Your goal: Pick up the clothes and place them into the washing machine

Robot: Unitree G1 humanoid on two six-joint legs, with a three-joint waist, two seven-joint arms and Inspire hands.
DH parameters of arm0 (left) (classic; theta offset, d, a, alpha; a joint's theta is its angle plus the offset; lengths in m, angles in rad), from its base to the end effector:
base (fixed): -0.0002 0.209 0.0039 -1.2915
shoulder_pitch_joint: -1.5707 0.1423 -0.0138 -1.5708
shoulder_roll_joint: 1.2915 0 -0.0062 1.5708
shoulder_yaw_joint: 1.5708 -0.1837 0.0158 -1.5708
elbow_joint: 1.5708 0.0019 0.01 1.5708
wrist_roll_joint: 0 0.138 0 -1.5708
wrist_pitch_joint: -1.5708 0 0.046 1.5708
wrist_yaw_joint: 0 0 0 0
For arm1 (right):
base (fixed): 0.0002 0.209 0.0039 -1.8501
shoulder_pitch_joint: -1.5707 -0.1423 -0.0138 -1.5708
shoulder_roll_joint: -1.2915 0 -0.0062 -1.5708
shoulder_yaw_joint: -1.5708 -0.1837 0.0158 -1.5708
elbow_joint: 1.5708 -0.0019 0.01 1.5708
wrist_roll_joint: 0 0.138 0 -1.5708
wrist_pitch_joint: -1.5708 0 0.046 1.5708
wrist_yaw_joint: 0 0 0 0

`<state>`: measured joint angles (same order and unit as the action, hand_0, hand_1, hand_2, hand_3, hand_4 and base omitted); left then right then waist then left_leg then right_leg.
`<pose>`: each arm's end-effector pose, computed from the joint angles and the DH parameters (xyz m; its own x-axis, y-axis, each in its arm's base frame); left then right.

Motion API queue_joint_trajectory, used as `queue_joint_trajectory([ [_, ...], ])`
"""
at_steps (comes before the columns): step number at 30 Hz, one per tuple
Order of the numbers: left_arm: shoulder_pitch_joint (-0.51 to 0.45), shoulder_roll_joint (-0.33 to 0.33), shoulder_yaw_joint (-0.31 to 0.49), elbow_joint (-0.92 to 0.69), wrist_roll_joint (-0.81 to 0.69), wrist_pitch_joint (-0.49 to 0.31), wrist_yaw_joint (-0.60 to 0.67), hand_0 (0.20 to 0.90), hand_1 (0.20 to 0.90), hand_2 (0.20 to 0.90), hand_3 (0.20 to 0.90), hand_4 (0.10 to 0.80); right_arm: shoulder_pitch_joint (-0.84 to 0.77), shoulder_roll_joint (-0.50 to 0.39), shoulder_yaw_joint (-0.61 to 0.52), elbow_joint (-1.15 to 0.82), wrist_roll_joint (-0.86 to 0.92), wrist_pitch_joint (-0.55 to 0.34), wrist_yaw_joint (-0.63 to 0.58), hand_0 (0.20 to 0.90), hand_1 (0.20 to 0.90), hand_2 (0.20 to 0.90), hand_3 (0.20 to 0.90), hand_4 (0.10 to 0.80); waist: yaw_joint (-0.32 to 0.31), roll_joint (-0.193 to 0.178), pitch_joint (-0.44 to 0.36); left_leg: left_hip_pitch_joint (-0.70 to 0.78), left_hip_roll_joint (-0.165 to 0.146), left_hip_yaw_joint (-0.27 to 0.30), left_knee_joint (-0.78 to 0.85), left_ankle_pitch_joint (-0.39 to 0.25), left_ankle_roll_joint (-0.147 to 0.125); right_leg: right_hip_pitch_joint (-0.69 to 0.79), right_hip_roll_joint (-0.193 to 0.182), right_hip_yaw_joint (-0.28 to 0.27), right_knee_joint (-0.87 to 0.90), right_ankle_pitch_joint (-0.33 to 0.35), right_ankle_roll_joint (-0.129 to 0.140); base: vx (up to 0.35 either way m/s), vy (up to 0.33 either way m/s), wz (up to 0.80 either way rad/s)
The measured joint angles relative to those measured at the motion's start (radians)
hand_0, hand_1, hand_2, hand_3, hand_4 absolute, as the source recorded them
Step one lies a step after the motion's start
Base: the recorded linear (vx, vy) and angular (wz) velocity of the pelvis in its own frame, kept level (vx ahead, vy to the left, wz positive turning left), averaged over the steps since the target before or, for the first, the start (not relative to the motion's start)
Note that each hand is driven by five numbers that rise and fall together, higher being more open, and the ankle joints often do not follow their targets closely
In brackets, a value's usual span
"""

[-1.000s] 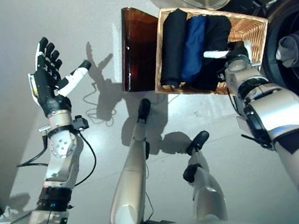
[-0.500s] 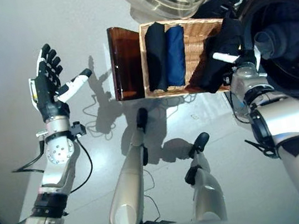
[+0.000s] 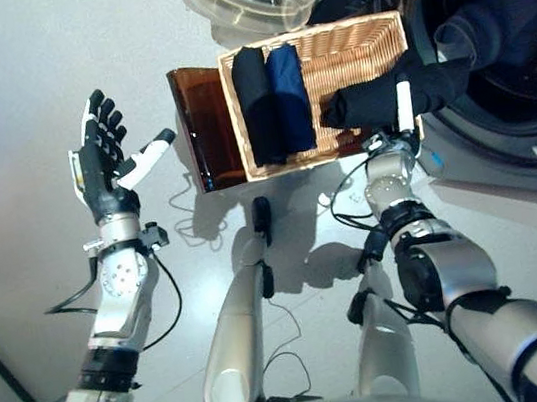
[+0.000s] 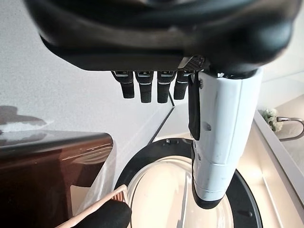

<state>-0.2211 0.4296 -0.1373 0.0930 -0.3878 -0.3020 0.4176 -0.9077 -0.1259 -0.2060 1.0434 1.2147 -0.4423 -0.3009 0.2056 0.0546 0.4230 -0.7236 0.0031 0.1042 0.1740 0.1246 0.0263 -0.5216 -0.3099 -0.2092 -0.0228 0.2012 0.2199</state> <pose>0.2418 0.1972 0.0956 0.8973 0.2582 0.3580 -0.2436 0.9660 -0.0861 0.3454 -0.1712 0.1088 0.8292 -0.4990 -0.2517 0.4075 0.2314 0.8834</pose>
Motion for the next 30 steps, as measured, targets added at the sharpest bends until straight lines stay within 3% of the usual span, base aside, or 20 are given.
queue_joint_trajectory([
  [13,0.025,-0.001,0.002,-0.007,0.000,-0.012,0.005,0.900,0.900,0.900,0.900,0.800,-0.003,0.005,-0.011,-0.035,0.010,-0.040,-0.009,0.200,0.200,0.200,0.200,0.300,-0.018,0.012,-0.003,-0.002,-0.001,0.004,0.014,-0.018,-0.009,-0.023,-0.010,0.012,0.038,-0.015,-0.004,0.041,-0.011,-0.03],
  [15,0.030,-0.002,0.005,-0.006,0.000,-0.013,0.007,0.900,0.900,0.900,0.900,0.800,-0.018,-0.015,-0.039,-0.036,0.009,-0.040,-0.024,0.200,0.200,0.200,0.200,0.300,-0.013,0.015,-0.005,-0.007,-0.002,0.008,0.015,-0.009,0.000,-0.030,-0.010,0.017,0.036,-0.011,0.001,-0.027,-0.002,-0.03],
  [19,0.038,0.016,0.018,-0.019,0.003,-0.038,0.009,0.900,0.900,0.900,0.900,0.800,-0.144,-0.248,-0.064,0.045,-0.016,-0.035,-0.141,0.200,0.200,0.200,0.200,0.300,0.015,0.044,-0.006,-0.032,-0.004,0.003,0.013,-0.010,-0.002,-0.050,-0.012,0.015,0.034,-0.012,0.001,-0.032,0.001,0.03],
  [20,0.042,0.021,0.024,-0.019,0.002,-0.047,0.018,0.900,0.900,0.900,0.900,0.800,-0.172,-0.314,-0.067,0.045,-0.034,-0.037,-0.163,0.900,0.900,0.900,0.900,0.800,0.021,0.050,-0.006,-0.037,-0.007,0.003,0.011,0.000,0.005,-0.055,-0.015,0.012,0.035,-0.009,0.002,0.015,0.022,0.05],
  [21,0.048,0.024,0.036,-0.023,0.003,-0.052,0.020,0.900,0.900,0.900,0.900,0.800,-0.216,-0.401,-0.069,0.047,-0.053,-0.037,-0.190,0.900,0.900,0.900,0.900,0.800,0.033,0.052,-0.006,-0.037,-0.013,0.004,-0.004,0.009,0.013,-0.065,-0.018,0.016,0.035,-0.003,0.009,0.073,0.005,0.02],
  [25,0.059,0.064,0.056,-0.024,0.005,-0.054,0.027,0.900,0.900,0.900,0.900,0.800,-0.338,-0.570,0.007,0.061,-0.080,-0.013,-0.222,0.900,0.900,0.900,0.900,0.800,0.032,0.059,-0.006,-0.037,-0.021,0.000,-0.017,0.014,0.022,-0.076,-0.026,0.023,0.035,-0.003,0.010,0.029,0.034,-0.01],
  [30,0.028,0.068,0.057,-0.030,0.005,-0.057,0.026,0.900,0.900,0.900,0.900,0.800,-0.344,-0.527,0.051,0.099,-0.108,0.011,-0.195,0.900,0.900,0.900,0.900,0.800,0.027,0.064,-0.008,-0.035,-0.017,-0.005,-0.017,0.011,0.023,-0.083,-0.022,0.032,0.038,-0.004,0.007,-0.004,-0.003,-0.07],
])
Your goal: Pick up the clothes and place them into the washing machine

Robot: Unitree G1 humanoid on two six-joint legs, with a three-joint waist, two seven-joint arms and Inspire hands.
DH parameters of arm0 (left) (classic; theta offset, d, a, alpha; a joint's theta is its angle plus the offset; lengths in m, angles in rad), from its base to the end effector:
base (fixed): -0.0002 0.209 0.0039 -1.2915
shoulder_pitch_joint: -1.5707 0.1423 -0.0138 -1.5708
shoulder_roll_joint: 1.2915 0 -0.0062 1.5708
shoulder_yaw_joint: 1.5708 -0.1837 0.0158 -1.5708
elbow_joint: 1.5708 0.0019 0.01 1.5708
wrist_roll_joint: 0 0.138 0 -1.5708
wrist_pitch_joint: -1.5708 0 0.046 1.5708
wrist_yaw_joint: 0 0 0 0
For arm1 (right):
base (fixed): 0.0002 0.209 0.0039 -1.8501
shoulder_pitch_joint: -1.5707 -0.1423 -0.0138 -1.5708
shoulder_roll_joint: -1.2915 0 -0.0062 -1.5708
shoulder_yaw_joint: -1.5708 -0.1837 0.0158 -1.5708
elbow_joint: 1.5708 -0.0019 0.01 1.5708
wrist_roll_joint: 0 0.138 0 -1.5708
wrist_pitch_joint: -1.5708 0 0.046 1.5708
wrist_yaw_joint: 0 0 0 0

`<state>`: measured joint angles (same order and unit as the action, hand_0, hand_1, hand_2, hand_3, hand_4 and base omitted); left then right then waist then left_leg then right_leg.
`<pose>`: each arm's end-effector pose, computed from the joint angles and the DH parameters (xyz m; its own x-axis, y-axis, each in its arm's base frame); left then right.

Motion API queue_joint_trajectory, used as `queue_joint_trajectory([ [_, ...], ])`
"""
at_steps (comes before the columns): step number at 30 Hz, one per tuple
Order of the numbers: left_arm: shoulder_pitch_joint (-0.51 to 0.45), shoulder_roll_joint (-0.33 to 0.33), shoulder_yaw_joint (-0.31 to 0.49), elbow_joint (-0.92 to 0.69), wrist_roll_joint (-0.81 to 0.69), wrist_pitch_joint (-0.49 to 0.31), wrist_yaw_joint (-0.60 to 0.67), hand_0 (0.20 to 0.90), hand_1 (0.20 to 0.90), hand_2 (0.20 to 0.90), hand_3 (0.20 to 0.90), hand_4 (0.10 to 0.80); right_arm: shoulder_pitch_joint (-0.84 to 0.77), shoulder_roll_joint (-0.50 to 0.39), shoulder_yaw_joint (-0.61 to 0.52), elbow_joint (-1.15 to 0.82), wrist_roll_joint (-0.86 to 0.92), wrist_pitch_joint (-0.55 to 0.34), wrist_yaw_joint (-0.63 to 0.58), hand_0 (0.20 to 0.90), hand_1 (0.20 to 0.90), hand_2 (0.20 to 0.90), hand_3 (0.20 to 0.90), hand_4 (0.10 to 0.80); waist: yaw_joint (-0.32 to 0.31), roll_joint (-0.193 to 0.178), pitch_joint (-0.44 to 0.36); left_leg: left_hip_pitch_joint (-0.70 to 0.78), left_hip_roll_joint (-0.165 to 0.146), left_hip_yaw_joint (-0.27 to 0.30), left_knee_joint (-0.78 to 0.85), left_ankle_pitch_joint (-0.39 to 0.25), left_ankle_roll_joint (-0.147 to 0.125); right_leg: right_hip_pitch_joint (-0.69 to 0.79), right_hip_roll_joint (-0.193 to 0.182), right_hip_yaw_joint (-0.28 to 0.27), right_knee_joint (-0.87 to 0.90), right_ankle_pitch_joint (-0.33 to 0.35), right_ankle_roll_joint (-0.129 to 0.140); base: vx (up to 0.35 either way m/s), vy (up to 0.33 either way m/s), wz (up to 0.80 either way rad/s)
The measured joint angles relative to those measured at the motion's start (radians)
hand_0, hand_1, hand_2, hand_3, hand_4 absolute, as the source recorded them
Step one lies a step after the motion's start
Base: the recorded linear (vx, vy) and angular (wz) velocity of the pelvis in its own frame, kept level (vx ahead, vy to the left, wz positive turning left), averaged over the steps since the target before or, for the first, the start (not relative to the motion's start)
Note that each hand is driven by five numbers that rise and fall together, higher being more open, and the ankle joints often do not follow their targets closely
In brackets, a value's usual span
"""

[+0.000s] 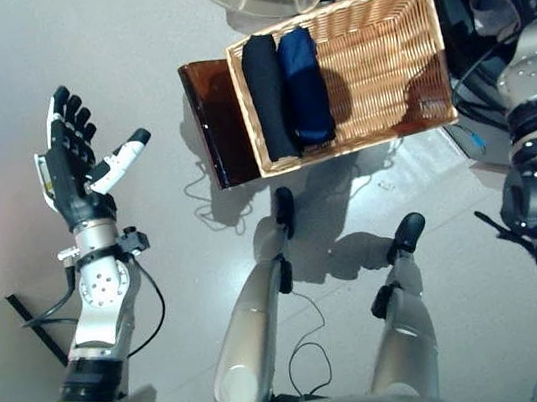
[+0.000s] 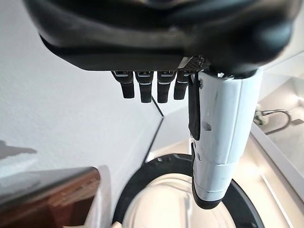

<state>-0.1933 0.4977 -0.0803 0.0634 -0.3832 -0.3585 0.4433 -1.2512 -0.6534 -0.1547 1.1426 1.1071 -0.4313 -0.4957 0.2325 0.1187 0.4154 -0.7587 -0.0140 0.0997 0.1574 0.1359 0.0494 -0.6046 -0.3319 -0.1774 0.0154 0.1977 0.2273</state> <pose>0.2355 0.2184 0.1069 0.8413 0.3076 0.4445 -0.3093 0.9483 -0.0708 0.3377 -0.2994 0.2733 0.5507 -0.8326 0.0600 0.3612 0.3025 0.8821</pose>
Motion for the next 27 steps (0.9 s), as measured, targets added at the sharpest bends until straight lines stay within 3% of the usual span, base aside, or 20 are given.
queue_joint_trajectory([
  [7,-0.005,-0.001,0.000,-0.006,-0.017,0.000,-0.008,0.900,0.900,0.900,0.900,0.800,0.027,0.123,-0.056,0.067,0.010,0.006,0.074,0.900,0.900,0.900,0.900,0.800,-0.030,0.000,0.000,0.000,0.002,0.002,0.016,-0.005,0.002,-0.005,-0.001,-0.001,0.025,0.000,-0.001,-0.034,0.009,-0.01],
  [15,0.023,-0.006,0.003,-0.018,-0.022,0.000,-0.011,0.900,0.900,0.900,0.900,0.800,0.133,0.247,-0.039,0.052,0.020,0.019,0.115,0.900,0.900,0.900,0.900,0.800,-0.038,-0.003,0.000,0.000,0.002,-0.001,0.022,-0.005,-0.002,-0.002,0.000,-0.001,0.032,0.002,-0.003,-0.006,-0.001,0.00],
  [19,0.032,-0.016,0.021,-0.018,-0.022,0.001,-0.032,0.900,0.900,0.900,0.900,0.800,0.200,0.344,-0.019,0.006,0.012,0.031,0.140,0.900,0.900,0.900,0.900,0.800,-0.060,-0.040,0.000,0.001,0.012,-0.001,0.039,-0.009,0.000,0.004,0.009,-0.002,0.033,0.001,-0.005,0.022,-0.027,-0.05],
  [22,0.035,-0.023,0.033,-0.014,-0.024,0.002,-0.038,0.900,0.900,0.900,0.900,0.800,0.284,0.379,0.056,-0.039,-0.048,0.044,0.153,0.900,0.900,0.900,0.900,0.800,-0.067,-0.080,-0.009,0.008,0.023,-0.002,0.053,-0.018,-0.008,0.016,0.023,-0.005,0.035,-0.003,-0.012,0.021,-0.014,-0.06],
  [27,0.083,-0.020,0.065,-0.014,-0.025,0.004,-0.052,0.900,0.900,0.900,0.900,0.800,0.358,0.394,0.222,-0.036,-0.287,0.157,0.148,0.900,0.900,0.900,0.900,0.800,-0.082,-0.131,-0.030,0.032,0.035,-0.022,0.050,-0.029,-0.022,0.047,0.035,-0.016,0.031,-0.008,-0.019,0.009,-0.042,0.00],
])
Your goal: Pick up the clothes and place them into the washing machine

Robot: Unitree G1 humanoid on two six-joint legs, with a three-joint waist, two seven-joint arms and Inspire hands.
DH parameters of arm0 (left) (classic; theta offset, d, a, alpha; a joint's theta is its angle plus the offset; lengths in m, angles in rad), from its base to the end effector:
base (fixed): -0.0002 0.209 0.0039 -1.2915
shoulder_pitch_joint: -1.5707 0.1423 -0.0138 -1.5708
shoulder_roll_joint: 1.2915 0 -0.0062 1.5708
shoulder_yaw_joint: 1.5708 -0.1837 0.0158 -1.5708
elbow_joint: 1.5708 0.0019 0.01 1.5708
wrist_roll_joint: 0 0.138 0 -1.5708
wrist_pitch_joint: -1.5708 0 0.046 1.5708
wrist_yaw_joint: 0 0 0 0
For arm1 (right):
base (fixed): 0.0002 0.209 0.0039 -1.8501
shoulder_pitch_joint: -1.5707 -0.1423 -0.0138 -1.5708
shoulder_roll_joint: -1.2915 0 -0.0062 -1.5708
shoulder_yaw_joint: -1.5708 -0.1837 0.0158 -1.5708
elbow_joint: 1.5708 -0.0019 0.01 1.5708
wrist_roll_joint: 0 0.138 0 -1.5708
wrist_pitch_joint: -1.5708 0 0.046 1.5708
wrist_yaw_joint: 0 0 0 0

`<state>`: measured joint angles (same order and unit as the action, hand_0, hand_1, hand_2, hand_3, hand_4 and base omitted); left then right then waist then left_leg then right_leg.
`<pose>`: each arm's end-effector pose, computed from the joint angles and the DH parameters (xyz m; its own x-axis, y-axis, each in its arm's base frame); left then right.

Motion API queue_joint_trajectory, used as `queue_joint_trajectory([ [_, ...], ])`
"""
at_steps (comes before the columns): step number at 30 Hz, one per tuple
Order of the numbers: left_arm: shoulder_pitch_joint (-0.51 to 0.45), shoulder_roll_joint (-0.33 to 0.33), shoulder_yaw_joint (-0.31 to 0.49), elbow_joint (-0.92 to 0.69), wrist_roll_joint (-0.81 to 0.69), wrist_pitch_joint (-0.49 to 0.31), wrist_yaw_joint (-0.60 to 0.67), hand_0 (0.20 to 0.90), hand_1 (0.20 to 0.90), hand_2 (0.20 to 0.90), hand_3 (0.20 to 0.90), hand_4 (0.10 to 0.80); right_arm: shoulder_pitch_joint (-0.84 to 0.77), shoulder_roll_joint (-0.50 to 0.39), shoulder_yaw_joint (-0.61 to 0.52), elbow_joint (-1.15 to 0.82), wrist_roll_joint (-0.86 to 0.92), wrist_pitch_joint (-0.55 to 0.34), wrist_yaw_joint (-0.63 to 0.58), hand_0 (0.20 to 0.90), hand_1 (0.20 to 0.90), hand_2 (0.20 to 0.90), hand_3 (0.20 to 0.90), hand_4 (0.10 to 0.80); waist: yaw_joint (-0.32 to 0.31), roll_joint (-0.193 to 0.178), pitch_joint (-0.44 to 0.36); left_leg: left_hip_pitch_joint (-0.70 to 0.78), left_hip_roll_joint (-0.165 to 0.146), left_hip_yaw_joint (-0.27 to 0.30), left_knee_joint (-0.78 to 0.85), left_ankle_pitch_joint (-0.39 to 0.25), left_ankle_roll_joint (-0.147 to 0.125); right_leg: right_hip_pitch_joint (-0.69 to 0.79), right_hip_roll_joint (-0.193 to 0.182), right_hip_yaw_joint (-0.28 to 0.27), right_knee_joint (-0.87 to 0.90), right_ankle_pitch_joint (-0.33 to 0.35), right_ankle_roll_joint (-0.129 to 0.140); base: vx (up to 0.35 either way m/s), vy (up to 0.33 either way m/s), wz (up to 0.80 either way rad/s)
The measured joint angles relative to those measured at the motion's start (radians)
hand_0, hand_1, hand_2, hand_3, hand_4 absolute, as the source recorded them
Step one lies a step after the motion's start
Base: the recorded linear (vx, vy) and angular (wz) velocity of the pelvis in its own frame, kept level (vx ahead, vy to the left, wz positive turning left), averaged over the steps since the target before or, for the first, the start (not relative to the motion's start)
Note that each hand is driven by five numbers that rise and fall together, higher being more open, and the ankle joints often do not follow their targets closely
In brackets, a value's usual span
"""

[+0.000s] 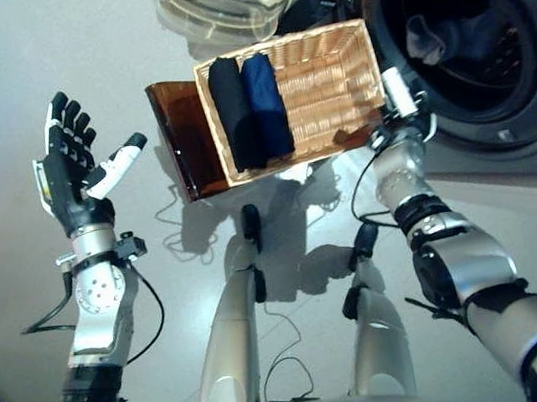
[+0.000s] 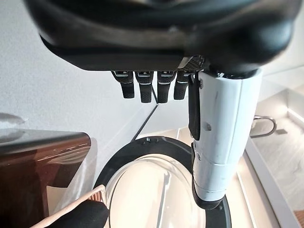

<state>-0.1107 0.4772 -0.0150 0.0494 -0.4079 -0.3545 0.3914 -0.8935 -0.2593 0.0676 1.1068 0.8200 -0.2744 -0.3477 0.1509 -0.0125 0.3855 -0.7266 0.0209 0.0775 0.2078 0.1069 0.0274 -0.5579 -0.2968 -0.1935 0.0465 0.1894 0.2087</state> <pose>0.2214 0.2308 0.0953 0.8537 0.3398 0.3946 -0.3335 0.9387 -0.0867 0.3460 -0.1820 0.1039 0.8919 -0.4318 -0.1348 0.4441 0.7791 0.4425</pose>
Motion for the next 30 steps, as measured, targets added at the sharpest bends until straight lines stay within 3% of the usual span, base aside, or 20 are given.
queue_joint_trajectory([
  [4,0.033,-0.001,0.023,0.001,-0.002,0.001,0.001,0.900,0.900,0.900,0.900,0.800,-0.023,-0.018,0.107,0.038,-0.171,0.093,-0.011,0.900,0.900,0.900,0.900,0.800,0.005,-0.009,-0.006,0.003,0.003,-0.020,0.001,0.005,-0.008,0.017,0.006,-0.015,-0.002,-0.003,-0.006,-0.001,-0.027,0.10],
  [10,0.052,-0.002,0.050,0.000,-0.009,0.007,0.000,0.900,0.900,0.900,0.900,0.800,-0.069,0.009,0.146,0.103,-0.311,0.166,0.001,0.900,0.900,0.900,0.900,0.800,0.034,-0.028,-0.017,0.001,0.001,-0.035,0.000,0.007,-0.011,0.032,0.008,-0.038,-0.013,-0.003,-0.006,0.027,-0.021,0.08],
  [20,0.040,-0.003,0.055,-0.001,-0.020,0.007,0.003,0.900,0.900,0.900,0.900,0.800,-0.138,0.038,0.176,0.205,-0.363,0.189,-0.001,0.900,0.900,0.900,0.900,0.800,0.058,-0.059,-0.033,-0.025,0.001,-0.068,0.000,0.008,-0.014,0.045,0.019,-0.072,-0.035,-0.005,-0.007,0.026,-0.014,0.09],
  [30,-0.030,-0.004,0.052,-0.002,-0.019,0.006,0.027,0.900,0.900,0.900,0.900,0.800,-0.181,0.042,0.174,0.247,-0.362,0.189,-0.003,0.900,0.900,0.900,0.900,0.800,0.122,-0.061,-0.032,-0.074,-0.005,-0.123,-0.003,0.017,-0.027,0.044,0.032,-0.123,-0.052,-0.018,-0.006,0.038,-0.004,0.15],
])
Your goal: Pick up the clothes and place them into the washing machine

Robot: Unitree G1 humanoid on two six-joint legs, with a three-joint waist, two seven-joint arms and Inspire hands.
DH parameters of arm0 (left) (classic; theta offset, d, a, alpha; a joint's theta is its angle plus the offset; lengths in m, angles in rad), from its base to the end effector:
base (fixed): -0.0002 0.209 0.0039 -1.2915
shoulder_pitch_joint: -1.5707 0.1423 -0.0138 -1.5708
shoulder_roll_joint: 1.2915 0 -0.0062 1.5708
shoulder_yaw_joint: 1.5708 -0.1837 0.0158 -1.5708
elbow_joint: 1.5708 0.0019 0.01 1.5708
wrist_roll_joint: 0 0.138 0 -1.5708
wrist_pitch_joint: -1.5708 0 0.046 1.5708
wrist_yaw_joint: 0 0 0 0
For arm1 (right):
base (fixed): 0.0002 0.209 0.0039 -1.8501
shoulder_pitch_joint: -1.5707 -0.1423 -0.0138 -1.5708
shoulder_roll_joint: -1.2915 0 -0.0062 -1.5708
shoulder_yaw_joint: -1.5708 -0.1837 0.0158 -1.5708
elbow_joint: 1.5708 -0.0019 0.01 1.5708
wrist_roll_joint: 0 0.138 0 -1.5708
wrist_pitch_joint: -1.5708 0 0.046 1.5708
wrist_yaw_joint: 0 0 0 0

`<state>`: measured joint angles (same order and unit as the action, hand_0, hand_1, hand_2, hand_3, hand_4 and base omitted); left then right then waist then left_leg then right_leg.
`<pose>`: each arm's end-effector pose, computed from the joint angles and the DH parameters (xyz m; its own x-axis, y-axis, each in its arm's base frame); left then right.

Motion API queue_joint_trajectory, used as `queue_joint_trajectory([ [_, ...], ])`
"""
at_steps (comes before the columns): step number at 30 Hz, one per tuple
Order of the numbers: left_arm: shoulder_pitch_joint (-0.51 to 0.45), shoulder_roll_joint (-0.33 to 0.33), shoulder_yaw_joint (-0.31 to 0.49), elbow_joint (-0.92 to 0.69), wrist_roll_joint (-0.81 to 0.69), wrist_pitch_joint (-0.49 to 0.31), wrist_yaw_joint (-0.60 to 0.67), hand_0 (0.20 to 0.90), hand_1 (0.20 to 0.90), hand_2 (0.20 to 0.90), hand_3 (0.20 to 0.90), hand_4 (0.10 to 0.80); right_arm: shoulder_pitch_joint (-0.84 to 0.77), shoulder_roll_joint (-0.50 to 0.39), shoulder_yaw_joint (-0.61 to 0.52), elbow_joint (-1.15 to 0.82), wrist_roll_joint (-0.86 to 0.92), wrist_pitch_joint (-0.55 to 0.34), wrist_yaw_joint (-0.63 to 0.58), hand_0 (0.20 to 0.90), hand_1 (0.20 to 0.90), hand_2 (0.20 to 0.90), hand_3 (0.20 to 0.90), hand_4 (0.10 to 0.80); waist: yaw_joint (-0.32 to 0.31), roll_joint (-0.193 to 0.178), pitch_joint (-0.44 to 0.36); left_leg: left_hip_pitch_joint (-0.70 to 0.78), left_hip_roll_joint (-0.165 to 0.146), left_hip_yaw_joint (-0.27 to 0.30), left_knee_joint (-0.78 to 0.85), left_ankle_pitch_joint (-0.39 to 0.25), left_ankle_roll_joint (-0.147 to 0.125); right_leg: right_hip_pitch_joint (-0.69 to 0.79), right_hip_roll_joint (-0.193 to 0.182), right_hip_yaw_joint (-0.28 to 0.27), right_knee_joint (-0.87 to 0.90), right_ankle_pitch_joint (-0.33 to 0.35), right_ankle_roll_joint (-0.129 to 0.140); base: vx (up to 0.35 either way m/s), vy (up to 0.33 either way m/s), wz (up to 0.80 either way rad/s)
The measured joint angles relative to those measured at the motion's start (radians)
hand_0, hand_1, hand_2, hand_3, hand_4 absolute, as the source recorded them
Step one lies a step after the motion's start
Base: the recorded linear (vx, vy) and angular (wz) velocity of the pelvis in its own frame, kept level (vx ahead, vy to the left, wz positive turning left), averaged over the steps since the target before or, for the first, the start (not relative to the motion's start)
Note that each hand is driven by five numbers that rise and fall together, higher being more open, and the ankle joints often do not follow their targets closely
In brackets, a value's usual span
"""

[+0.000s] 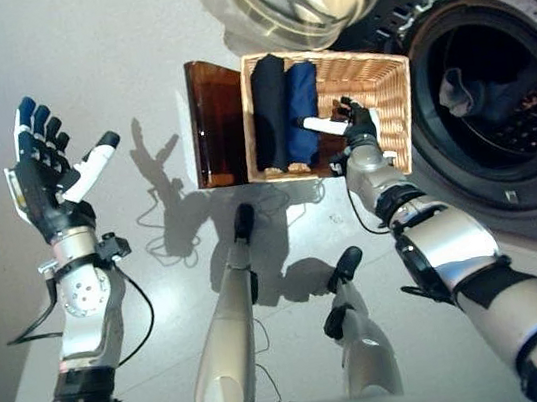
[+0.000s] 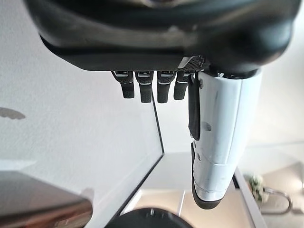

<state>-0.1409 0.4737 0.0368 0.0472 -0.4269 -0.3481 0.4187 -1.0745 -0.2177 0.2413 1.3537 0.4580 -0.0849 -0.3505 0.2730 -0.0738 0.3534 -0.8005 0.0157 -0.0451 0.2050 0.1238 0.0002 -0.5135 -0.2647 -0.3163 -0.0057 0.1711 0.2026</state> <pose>0.2258 0.2376 0.1060 0.8114 0.4057 0.4207 -0.3830 0.9128 -0.1417 0.3591 -0.1510 0.1096 0.9297 -0.3119 -0.1959 0.2985 0.9496 -0.0953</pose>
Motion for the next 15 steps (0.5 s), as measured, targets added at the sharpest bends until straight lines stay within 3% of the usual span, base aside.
queue_joint_trajectory([
  [2,-0.005,0.000,-0.003,0.000,0.000,0.000,0.001,0.900,0.900,0.900,0.900,0.800,-0.014,0.003,0.002,0.021,-0.001,0.000,-0.002,0.900,0.900,0.900,0.900,0.800,0.008,-0.001,0.000,-0.005,-0.002,-0.008,0.000,0.001,-0.002,0.000,0.001,-0.004,0.000,-0.004,0.002,0.025,-0.010,0.10],
  [3,-0.008,0.000,-0.005,0.000,0.000,0.000,0.002,0.900,0.900,0.900,0.900,0.800,-0.024,0.003,0.002,0.042,-0.001,0.001,-0.002,0.752,0.752,0.752,0.752,0.694,0.011,-0.001,0.000,-0.009,-0.003,-0.013,0.000,0.001,-0.002,0.000,0.001,-0.004,0.000,-0.006,0.002,0.030,-0.021,0.12],
  [4,-0.012,0.000,-0.007,0.000,0.000,0.000,0.003,0.900,0.900,0.900,0.900,0.800,-0.029,0.003,0.001,0.048,-0.001,0.004,-0.006,0.200,0.200,0.200,0.200,0.300,0.014,-0.001,0.001,-0.011,-0.004,-0.017,0.000,0.001,-0.002,-0.001,0.001,-0.004,0.000,-0.009,0.002,0.027,-0.013,0.15],
  [15,-0.025,0.027,-0.011,-0.002,0.001,-0.005,0.025,0.900,0.900,0.900,0.900,0.800,-0.103,-0.053,-0.038,0.164,-0.080,0.066,-0.067,0.200,0.200,0.200,0.200,0.300,0.055,0.007,0.008,-0.050,-0.026,-0.021,-0.009,0.002,-0.006,-0.021,-0.019,-0.022,0.001,-0.034,0.018,-0.001,0.014,0.10],
])
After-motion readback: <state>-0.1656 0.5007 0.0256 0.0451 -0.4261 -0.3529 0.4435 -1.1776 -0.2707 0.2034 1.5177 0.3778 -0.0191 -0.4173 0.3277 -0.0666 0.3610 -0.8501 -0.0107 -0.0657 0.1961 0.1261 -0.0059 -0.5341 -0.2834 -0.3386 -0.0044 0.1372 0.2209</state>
